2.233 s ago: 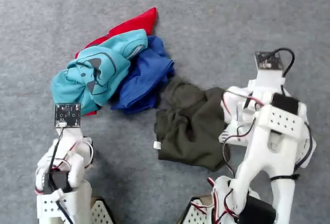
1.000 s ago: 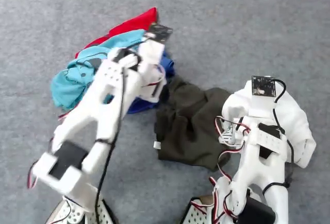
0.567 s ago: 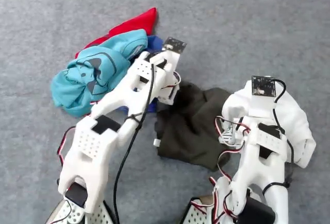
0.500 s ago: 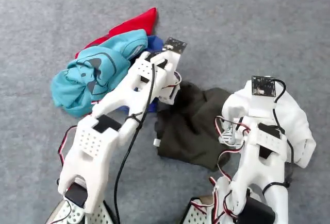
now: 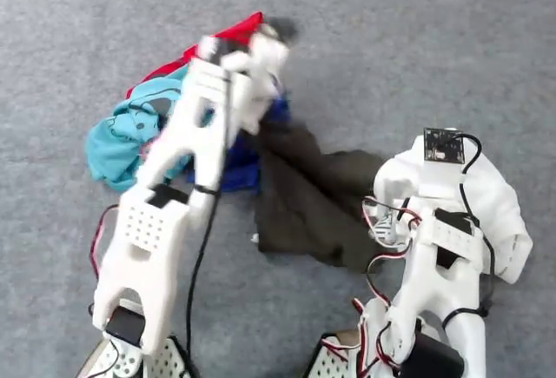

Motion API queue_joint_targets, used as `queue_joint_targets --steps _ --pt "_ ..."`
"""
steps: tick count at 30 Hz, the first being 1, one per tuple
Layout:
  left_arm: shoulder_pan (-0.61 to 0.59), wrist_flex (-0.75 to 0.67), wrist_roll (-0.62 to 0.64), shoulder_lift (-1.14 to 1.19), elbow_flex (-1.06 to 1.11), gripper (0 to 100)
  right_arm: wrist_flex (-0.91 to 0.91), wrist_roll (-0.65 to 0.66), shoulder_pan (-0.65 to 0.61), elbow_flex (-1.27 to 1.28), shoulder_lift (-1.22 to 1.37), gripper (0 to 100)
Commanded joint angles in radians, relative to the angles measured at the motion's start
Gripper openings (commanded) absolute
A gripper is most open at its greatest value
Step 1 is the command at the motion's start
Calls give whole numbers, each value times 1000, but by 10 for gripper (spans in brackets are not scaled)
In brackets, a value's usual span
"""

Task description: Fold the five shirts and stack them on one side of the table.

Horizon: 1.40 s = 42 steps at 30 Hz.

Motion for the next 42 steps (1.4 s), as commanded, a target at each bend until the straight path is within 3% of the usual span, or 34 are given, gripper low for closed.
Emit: queue_joint_targets --steps 1,10,14,20,24,27,32,37,42 --pt "-145 25 -9 -106 -278 28 -12 9 -14 7 8 43" --pt "-544 25 -5 -117 -636 29 -12 9 -14 7 8 43" --pt "-676 21 2 -114 -604 30 -12 8 -14 7 8 43" --pt "-765 0 37 -40 -420 71 -12 8 -14 7 8 43" --pt "-759 28 233 -31 -358 325 -12 8 -14 7 8 43" --pt "-710 28 333 -77 -369 359 -12 8 -14 7 8 43" --pt "-501 28 279 -201 -297 359 -12 8 -14 7 8 43" --pt "-271 26 78 -288 -25 360 -12 9 -14 8 8 42" --pt "-214 -121 15 -241 245 362 -12 9 -14 8 8 42"
